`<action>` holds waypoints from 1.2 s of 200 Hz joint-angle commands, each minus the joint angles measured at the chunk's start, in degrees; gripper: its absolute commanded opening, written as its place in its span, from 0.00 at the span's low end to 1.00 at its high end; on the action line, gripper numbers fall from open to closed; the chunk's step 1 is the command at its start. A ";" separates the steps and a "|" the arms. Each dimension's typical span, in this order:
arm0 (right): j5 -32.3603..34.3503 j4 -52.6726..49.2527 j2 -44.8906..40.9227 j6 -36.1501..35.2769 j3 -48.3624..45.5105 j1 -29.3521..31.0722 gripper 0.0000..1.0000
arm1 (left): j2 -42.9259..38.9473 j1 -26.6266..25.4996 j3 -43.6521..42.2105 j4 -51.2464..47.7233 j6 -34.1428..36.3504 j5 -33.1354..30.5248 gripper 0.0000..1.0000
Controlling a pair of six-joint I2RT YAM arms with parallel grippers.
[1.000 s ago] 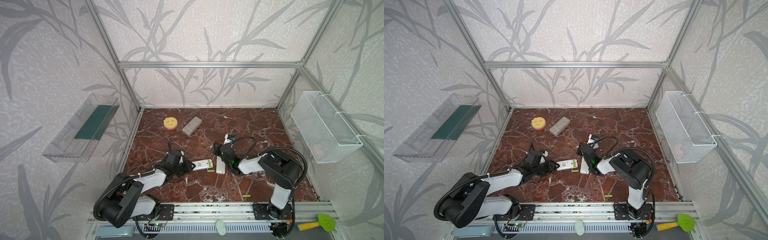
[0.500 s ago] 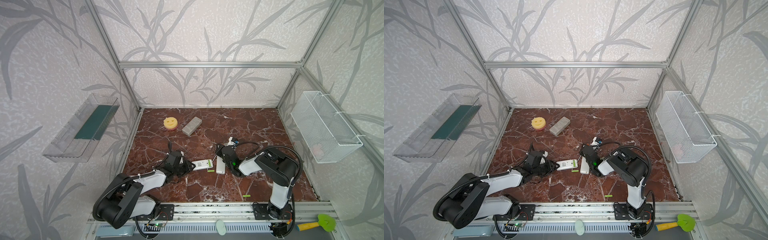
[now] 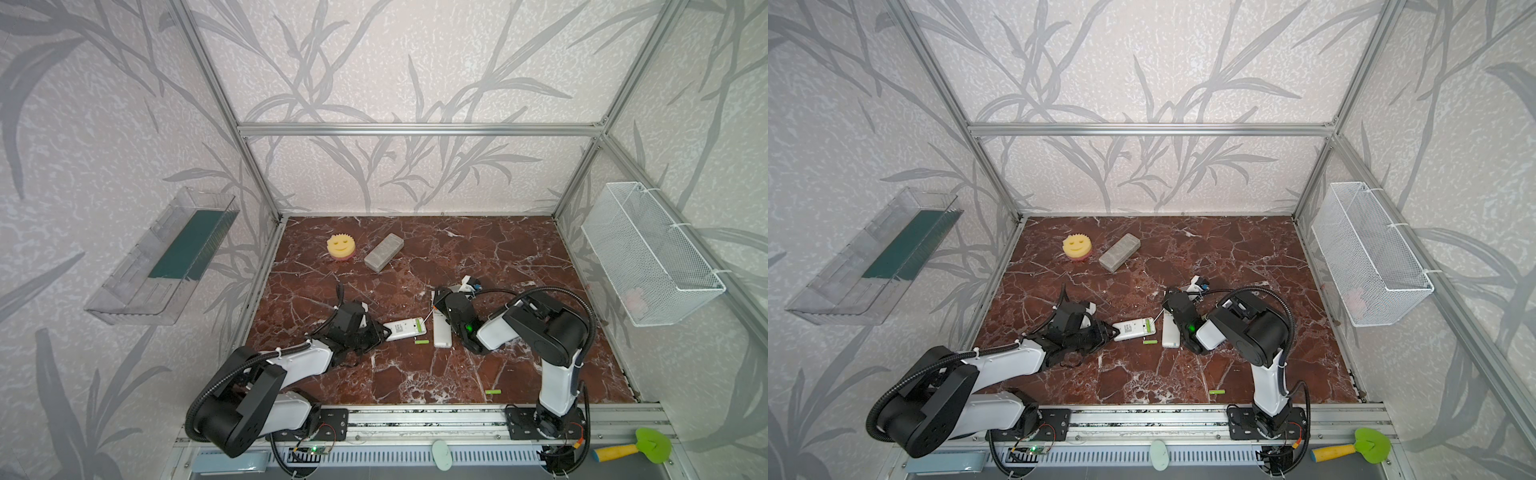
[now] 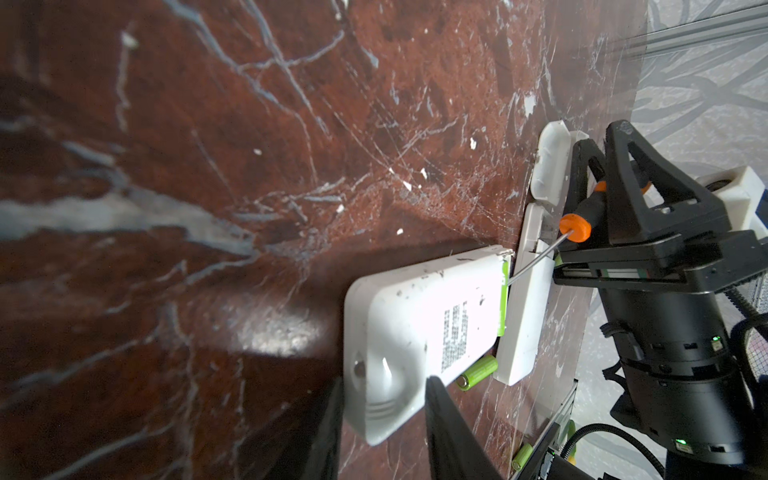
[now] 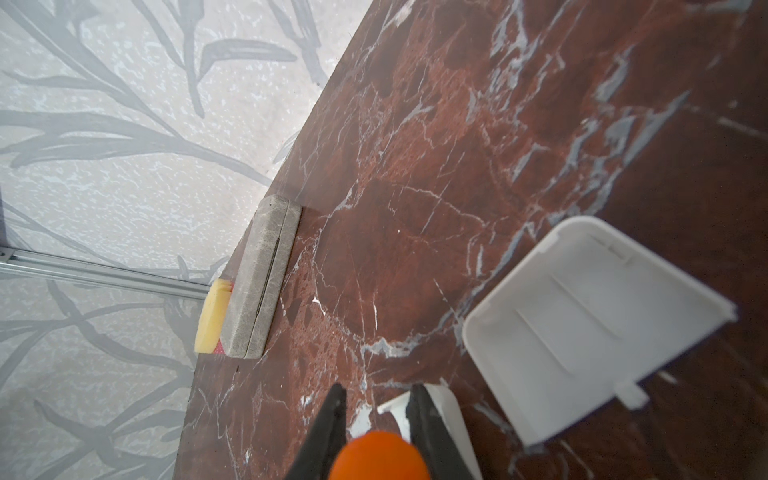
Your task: Unload the batteries from the remote control
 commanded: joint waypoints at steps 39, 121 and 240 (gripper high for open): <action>0.01 -0.49 -2.15 -5.40 0.83 0.37 0.00 | 1.37 -0.84 -1.59 -5.89 -0.78 -1.53 0.37; 1.94 -10.73 -9.85 -30.72 5.08 5.13 0.00 | 2.84 -0.92 -0.42 -5.83 -0.36 -1.37 0.37; 6.09 -20.40 -12.88 -46.44 9.79 7.98 0.00 | 4.23 -0.93 0.51 -5.65 0.10 -1.27 0.37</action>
